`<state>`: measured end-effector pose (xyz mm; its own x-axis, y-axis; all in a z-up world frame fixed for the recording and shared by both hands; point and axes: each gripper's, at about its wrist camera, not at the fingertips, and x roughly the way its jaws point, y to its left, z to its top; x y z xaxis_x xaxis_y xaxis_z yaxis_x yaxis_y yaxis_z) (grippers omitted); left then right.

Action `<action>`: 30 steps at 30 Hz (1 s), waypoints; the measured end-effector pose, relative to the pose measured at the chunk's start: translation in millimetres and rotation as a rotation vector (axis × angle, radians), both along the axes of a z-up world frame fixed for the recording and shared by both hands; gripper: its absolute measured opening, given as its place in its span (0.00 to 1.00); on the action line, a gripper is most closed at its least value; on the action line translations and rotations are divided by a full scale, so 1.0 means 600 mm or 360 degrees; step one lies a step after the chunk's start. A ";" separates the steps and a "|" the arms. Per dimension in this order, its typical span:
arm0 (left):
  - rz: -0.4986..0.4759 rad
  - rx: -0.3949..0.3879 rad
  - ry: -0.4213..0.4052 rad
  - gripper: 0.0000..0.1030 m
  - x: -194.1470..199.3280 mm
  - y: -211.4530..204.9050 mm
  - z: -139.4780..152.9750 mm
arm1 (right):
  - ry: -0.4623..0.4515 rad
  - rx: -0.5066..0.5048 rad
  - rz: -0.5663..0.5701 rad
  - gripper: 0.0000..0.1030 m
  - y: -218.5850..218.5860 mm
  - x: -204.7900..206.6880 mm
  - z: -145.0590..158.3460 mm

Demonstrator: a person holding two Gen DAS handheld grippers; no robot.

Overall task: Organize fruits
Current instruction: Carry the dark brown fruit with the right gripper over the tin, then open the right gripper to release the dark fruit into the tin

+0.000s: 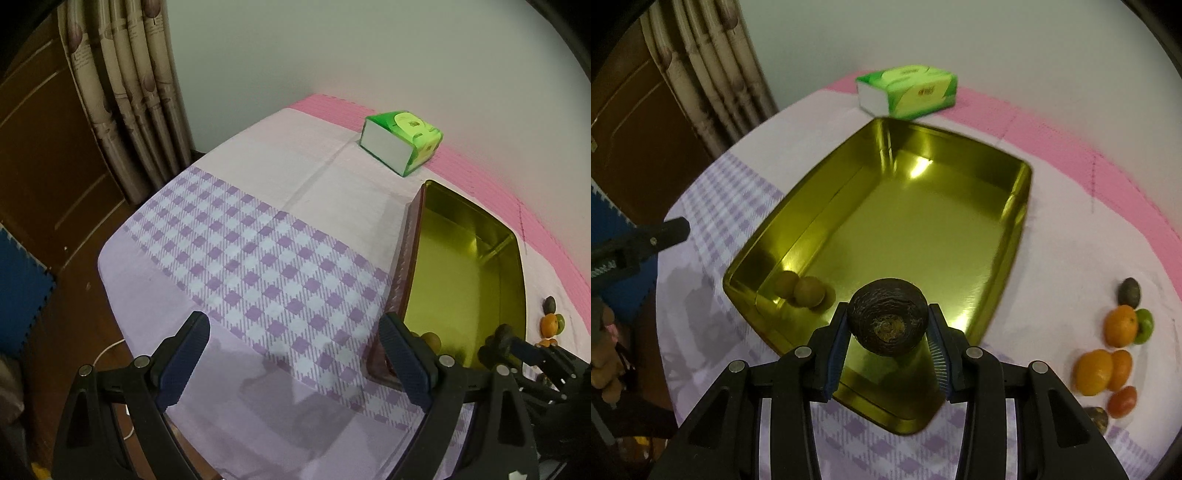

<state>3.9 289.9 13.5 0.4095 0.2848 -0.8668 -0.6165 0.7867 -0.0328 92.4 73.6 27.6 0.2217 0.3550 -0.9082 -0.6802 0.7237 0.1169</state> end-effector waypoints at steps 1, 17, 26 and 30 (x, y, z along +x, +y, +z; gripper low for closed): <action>0.0002 -0.0002 0.0003 0.88 0.000 0.000 -0.001 | 0.0003 -0.0013 0.0002 0.41 0.003 0.001 -0.004; 0.0000 -0.0021 0.0013 0.88 0.001 0.001 -0.006 | 0.0029 -0.0082 -0.0031 0.41 0.021 0.006 -0.032; -0.0008 -0.0024 0.0022 0.88 0.003 0.000 -0.008 | 0.0056 -0.0045 -0.0024 0.43 0.016 0.004 -0.031; -0.0010 -0.0021 0.0023 0.88 0.003 -0.001 -0.007 | 0.0046 0.0028 -0.0055 0.53 -0.001 0.003 -0.011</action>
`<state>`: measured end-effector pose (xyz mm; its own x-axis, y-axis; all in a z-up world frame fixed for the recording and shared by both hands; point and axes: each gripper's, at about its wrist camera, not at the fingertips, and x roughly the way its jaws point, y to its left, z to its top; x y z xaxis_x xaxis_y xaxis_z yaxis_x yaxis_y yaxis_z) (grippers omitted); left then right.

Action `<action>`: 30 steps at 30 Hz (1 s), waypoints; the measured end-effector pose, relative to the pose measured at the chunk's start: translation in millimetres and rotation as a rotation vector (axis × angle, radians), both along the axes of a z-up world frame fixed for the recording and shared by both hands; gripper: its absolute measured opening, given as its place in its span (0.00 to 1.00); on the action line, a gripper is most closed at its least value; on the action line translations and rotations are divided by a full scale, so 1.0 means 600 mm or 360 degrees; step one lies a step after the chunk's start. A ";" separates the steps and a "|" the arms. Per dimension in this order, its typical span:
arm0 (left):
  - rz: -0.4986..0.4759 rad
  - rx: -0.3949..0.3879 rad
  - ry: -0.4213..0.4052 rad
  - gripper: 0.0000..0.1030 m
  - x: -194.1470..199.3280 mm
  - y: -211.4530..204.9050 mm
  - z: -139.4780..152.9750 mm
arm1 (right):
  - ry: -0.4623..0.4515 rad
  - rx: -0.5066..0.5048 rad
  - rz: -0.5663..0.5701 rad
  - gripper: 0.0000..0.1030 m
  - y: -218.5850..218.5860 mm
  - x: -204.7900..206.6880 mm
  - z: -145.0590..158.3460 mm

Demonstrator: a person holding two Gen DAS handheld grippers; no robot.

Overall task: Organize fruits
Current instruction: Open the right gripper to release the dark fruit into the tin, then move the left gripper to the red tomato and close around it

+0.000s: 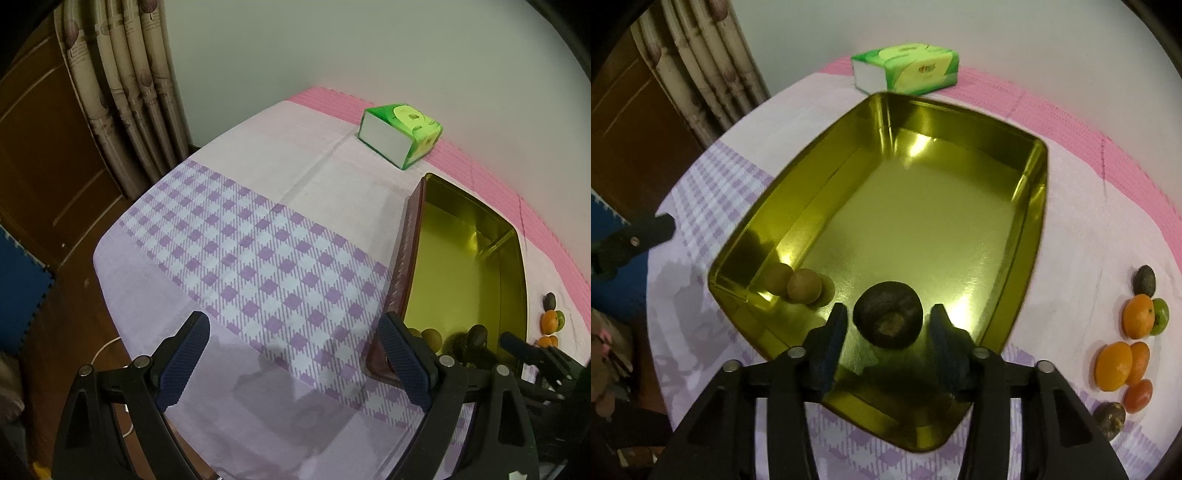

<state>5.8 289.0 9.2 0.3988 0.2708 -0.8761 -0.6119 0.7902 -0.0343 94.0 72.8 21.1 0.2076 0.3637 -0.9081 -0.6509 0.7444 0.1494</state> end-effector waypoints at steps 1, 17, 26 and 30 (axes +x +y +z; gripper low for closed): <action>0.0003 0.0000 0.0002 0.88 0.000 0.000 0.000 | -0.0011 0.0033 -0.0011 0.54 -0.009 -0.003 0.009; -0.0229 0.0191 -0.0013 0.88 0.015 -0.065 0.015 | -0.0213 0.0016 -0.0728 0.72 -0.363 0.015 0.047; -0.0648 0.0267 -0.0053 0.88 0.041 -0.193 0.033 | -0.0014 -0.0113 -0.1017 0.73 -0.486 -0.007 -0.051; -0.0822 0.0186 -0.0057 0.88 0.067 -0.268 0.025 | -0.0028 -0.0142 -0.0999 0.89 -0.490 -0.016 -0.061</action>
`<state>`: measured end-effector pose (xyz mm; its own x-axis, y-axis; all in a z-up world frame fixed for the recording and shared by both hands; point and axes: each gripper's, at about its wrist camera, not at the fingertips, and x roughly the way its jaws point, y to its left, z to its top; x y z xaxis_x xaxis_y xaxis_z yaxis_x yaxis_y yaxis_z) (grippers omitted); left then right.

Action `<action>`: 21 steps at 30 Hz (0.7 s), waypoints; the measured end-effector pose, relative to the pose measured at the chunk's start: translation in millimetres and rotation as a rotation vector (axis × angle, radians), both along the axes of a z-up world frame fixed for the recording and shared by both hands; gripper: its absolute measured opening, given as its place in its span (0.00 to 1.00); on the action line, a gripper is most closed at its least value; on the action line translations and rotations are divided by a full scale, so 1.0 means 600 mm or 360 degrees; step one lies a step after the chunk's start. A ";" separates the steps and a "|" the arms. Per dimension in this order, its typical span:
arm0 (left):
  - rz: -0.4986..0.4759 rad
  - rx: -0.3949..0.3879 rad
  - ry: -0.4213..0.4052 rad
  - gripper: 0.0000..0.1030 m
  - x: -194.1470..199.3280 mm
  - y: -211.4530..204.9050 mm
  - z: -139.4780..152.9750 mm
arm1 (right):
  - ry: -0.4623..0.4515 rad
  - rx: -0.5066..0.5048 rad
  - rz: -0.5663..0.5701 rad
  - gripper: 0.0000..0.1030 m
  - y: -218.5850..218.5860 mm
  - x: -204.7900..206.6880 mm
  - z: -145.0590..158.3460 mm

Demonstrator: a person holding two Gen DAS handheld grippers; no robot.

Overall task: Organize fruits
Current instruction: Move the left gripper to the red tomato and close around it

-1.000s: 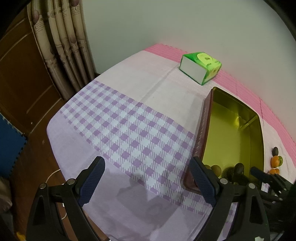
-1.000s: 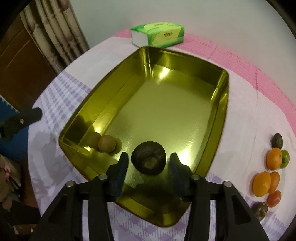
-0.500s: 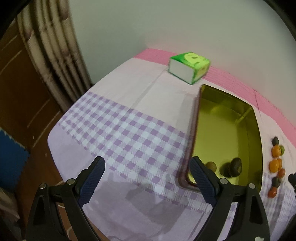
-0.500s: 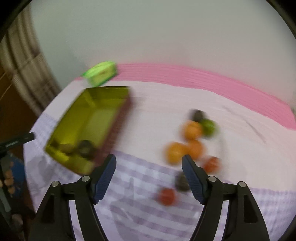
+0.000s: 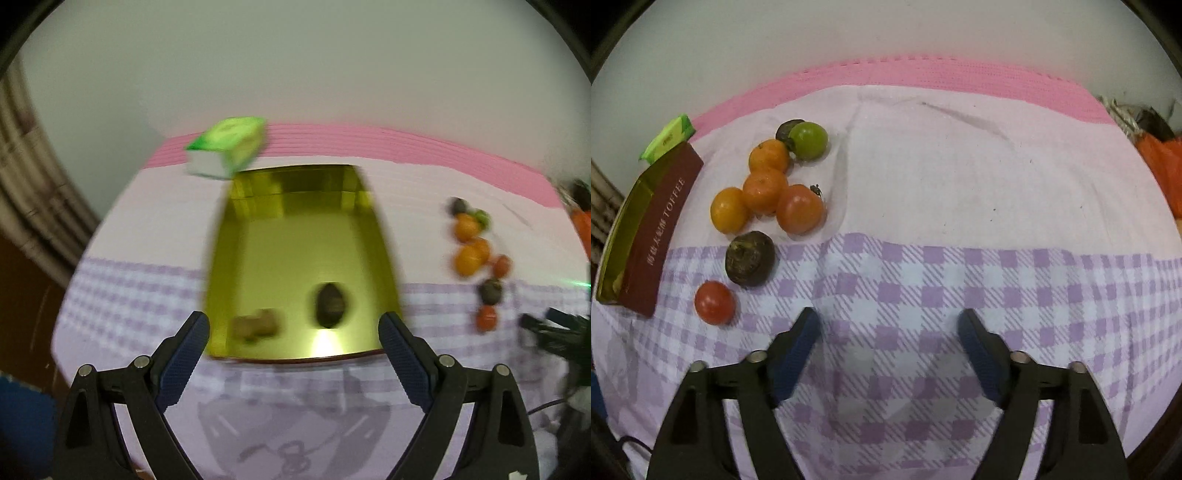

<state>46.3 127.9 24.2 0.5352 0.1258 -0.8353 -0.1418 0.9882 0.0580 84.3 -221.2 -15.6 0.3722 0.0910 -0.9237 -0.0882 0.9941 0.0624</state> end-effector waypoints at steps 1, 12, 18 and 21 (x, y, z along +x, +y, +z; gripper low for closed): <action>-0.0050 -0.0012 0.0010 0.88 0.008 -0.023 -0.004 | 0.0017 0.0012 -0.0005 0.94 0.002 -0.002 -0.004; -0.0412 -0.0137 0.0193 0.88 0.072 -0.210 -0.072 | -0.0069 -0.0094 0.0069 1.00 0.020 -0.021 -0.011; -0.0434 -0.0157 0.0260 0.88 0.089 -0.234 -0.103 | -0.0048 -0.0096 0.0064 1.00 0.002 -0.034 -0.012; -0.0441 -0.0184 0.0286 0.88 0.096 -0.242 -0.115 | -0.0046 -0.0094 0.0057 1.00 -0.021 -0.032 -0.006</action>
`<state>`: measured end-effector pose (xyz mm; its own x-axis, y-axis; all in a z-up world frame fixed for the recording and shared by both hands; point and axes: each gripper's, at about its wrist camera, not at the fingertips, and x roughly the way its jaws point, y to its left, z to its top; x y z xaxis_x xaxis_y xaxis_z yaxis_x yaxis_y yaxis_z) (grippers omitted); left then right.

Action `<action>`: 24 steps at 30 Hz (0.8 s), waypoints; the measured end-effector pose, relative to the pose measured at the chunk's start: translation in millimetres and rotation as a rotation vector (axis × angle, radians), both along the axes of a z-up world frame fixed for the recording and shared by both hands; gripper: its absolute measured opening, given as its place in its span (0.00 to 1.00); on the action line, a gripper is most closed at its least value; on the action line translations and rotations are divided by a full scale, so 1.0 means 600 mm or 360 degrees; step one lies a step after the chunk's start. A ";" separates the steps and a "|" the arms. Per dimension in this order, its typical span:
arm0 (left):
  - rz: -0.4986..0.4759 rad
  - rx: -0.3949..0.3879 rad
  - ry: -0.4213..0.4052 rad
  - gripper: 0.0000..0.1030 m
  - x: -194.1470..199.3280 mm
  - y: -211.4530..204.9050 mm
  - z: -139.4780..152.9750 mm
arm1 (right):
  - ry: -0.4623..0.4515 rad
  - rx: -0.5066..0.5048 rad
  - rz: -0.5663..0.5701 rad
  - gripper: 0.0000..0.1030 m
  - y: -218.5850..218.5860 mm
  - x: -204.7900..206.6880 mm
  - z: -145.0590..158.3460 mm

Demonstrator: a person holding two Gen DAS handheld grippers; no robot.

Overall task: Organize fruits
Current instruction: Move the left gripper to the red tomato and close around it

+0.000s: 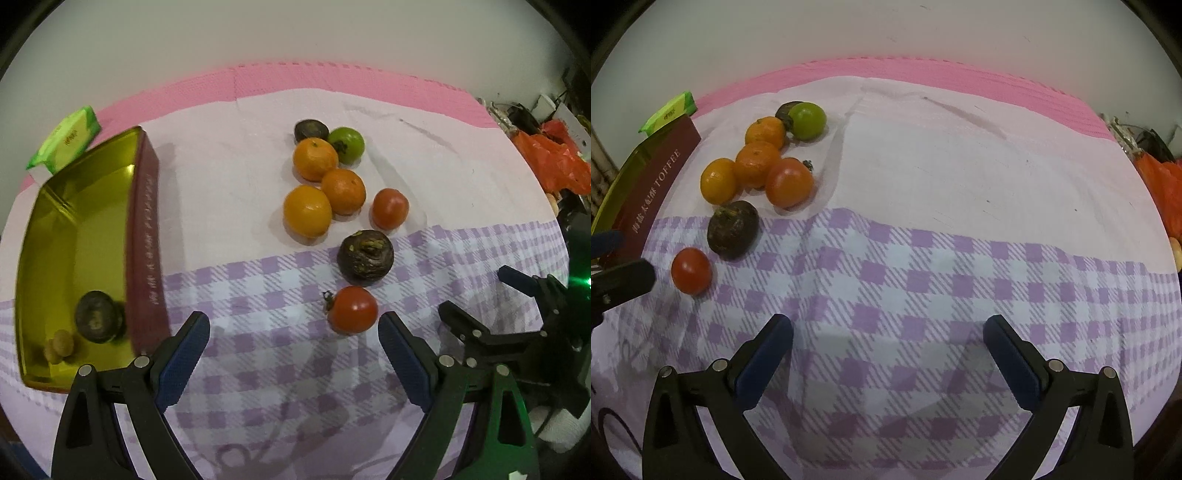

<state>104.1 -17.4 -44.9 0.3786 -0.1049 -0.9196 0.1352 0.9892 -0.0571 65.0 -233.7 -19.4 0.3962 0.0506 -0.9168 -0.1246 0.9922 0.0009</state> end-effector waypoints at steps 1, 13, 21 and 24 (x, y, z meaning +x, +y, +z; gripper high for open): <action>-0.0003 -0.0003 0.0006 0.87 0.002 -0.002 -0.004 | -0.0006 0.0000 0.0003 1.00 -0.005 -0.003 0.002; -0.0074 -0.0047 0.0051 0.68 0.019 -0.033 -0.033 | -0.0034 0.0004 0.0007 1.00 -0.017 -0.008 0.007; -0.0064 -0.0068 0.0073 0.50 0.023 -0.033 -0.040 | -0.0038 0.0003 0.0007 1.00 -0.013 -0.009 0.006; -0.0058 -0.0067 0.0070 0.45 0.023 -0.030 -0.040 | -0.0039 0.0003 0.0006 1.00 -0.017 -0.011 0.006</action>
